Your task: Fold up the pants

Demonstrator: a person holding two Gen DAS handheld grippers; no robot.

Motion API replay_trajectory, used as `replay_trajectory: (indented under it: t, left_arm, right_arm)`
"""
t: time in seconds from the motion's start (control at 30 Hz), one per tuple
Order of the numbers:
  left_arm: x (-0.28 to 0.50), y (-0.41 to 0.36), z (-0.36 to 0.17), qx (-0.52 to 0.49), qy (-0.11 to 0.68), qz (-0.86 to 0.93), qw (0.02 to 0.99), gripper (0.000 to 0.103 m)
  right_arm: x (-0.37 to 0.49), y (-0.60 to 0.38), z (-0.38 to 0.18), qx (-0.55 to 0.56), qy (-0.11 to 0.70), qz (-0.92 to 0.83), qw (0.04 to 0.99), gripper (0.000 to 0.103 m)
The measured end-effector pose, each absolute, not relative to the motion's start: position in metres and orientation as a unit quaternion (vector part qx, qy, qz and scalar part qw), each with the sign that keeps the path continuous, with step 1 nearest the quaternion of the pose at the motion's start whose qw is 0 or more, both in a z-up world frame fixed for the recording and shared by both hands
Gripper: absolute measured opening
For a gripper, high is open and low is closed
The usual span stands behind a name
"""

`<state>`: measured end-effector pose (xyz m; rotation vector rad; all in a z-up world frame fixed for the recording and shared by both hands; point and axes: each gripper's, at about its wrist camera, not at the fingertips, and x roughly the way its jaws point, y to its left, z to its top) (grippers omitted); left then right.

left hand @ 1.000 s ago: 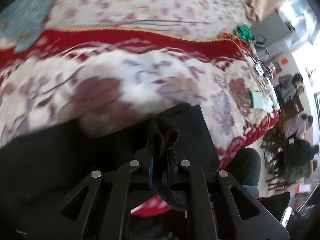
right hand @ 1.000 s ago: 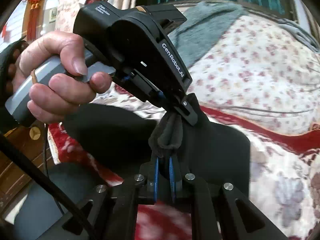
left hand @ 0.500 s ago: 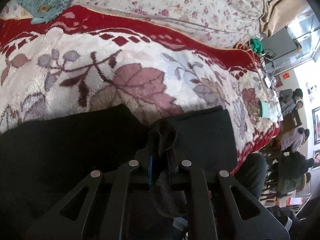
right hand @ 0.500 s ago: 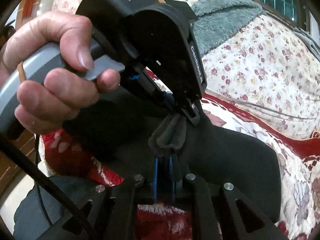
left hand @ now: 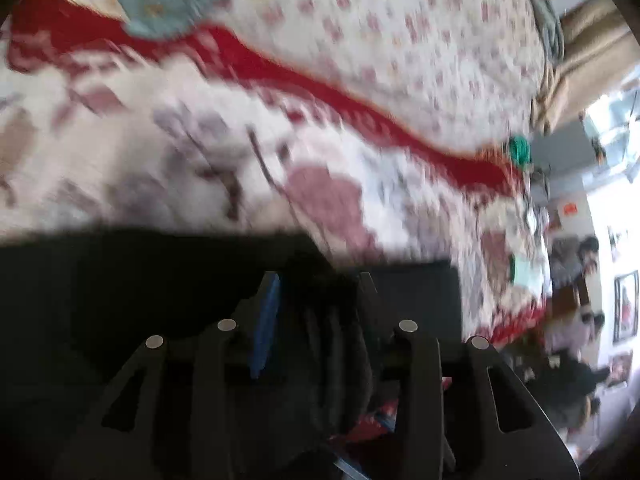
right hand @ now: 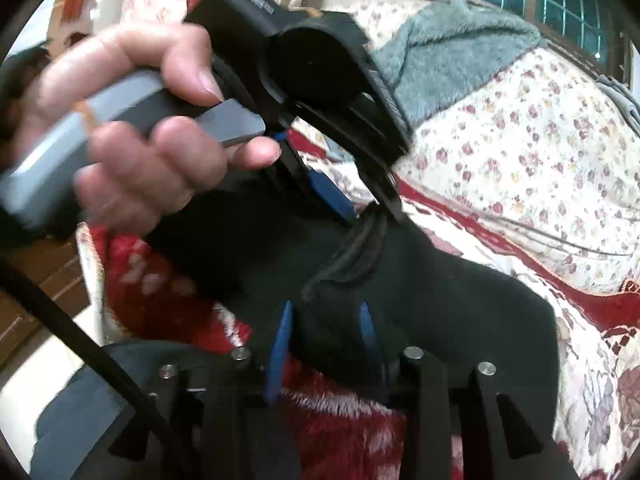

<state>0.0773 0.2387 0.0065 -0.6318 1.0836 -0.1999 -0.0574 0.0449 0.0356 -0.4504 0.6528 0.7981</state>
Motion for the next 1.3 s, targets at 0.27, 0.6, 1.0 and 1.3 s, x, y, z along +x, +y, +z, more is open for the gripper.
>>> replay_trajectory:
  t: [0.27,0.6,1.0,1.3]
  left_arm:
    - [0.03,0.199,0.057,-0.326,0.392,-0.11,0.853,0.045]
    - [0.021,0.166,-0.039,-0.395,0.44,-0.045,0.805,0.033]
    - [0.01,0.168,-0.046,-0.42,0.419,-0.051,0.803,0.033]
    - [0.001,0.182,-0.051,-0.474,0.394,-0.062,0.785,0.033]
  right_arm:
    - [-0.071,-0.048,0.068,-0.116,0.255,0.392,0.877,0.042]
    - [0.019,-0.145,0.063,-0.031,0.324,0.379,0.867,0.042]
    - [0.057,-0.107,0.011,-0.014,0.403,0.442,0.801,0.04]
    - [0.115,-0.068,0.033,-0.044,0.409,0.411,0.814,0.04]
